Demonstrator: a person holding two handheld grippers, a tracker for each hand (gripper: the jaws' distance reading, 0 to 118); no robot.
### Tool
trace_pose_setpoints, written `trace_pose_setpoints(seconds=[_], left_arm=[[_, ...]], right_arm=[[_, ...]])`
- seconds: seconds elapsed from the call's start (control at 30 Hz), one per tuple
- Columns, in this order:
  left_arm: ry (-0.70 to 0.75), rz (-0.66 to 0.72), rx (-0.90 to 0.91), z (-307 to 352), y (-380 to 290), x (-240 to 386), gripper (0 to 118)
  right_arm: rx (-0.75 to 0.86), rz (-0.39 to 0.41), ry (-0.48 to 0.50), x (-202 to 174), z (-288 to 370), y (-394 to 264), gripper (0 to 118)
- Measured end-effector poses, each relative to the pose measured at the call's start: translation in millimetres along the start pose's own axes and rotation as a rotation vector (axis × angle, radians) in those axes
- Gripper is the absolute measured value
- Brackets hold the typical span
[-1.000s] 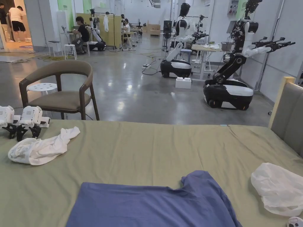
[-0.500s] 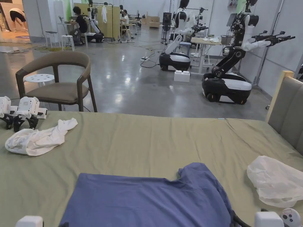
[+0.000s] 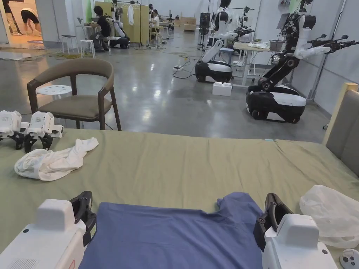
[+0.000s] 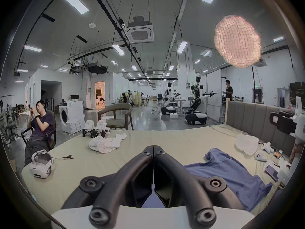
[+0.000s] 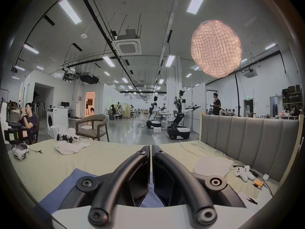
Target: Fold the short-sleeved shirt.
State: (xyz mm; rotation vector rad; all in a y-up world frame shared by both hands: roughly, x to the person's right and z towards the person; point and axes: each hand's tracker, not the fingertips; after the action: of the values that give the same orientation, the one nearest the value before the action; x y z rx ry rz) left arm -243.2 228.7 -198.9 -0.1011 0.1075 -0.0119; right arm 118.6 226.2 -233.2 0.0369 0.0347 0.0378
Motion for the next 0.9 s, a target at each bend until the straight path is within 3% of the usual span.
trace_pose_setpoints(seconds=[0.13, 0.5, 0.57, 0.6, 0.67, 0.7, 0.9], left_arm=[[0.012, -0.004, -0.088, 8.6, -10.2, -18.3, 0], [-0.039, 0.05, -0.738, 41.5, -117.4, -104.9, 0], [-0.046, 0.117, -0.817, 44.6, -135.1, -112.5, 11], [-0.058, 0.169, -0.846, 44.2, -142.0, -116.9, 22], [-0.084, 0.267, -0.913, 41.7, -155.2, -124.6, 64], [-0.083, 0.295, -0.937, 40.1, -162.8, -129.3, 72], [-0.059, 0.221, -0.992, 27.3, -181.4, -126.7, 74]], right_arm=[[-0.026, -0.002, 0.005, 6.1, -1.8, -7.1, 0], [-0.216, -0.003, 0.013, 18.7, -5.6, -53.7, 0], [-0.251, -0.008, 0.014, 18.7, -5.4, -62.3, 0], [-0.262, -0.011, 0.016, 18.7, -5.6, -65.2, 0], [-0.287, -0.012, 0.018, 18.2, -5.3, -69.7, 0], [-0.297, -0.011, 0.017, 18.0, -5.7, -71.7, 0], [-0.334, -0.003, 0.007, 20.5, -6.1, -77.2, 0]])
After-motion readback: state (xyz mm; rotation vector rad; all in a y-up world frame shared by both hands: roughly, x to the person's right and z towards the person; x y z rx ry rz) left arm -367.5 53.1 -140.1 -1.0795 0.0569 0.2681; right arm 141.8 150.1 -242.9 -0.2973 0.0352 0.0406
